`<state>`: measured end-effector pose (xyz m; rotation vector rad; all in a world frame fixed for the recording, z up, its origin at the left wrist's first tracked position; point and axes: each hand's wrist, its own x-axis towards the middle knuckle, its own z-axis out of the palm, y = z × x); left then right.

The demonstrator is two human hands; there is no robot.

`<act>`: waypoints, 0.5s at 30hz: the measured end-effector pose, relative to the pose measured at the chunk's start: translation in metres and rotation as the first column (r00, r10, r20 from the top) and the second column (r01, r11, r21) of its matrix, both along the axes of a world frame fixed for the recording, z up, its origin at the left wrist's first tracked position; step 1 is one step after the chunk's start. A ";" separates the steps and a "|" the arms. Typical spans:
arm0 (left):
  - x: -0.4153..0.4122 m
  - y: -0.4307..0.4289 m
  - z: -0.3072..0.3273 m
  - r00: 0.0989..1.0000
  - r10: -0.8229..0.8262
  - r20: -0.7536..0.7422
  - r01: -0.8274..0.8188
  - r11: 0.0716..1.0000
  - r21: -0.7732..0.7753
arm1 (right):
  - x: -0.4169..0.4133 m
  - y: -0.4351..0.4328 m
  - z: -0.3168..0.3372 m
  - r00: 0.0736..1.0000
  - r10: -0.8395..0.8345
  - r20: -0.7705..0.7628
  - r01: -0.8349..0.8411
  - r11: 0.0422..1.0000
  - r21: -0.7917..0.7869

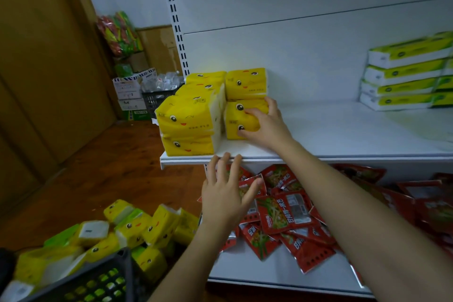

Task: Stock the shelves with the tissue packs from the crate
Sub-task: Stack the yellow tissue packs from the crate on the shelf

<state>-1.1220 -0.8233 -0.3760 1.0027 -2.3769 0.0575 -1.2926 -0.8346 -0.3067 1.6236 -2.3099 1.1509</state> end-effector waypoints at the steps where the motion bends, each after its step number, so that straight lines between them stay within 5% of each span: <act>1: -0.002 -0.001 -0.002 1.000 0.010 -0.026 -0.011 1.000 -0.015 | 0.000 -0.006 -0.001 1.000 -0.013 -0.003 0.013 1.000 -0.002; 15: -0.006 -0.011 -0.014 0.995 -0.034 -0.099 0.023 0.994 -0.110 | -0.013 -0.033 -0.009 0.997 -0.070 -0.014 0.068 0.993 -0.097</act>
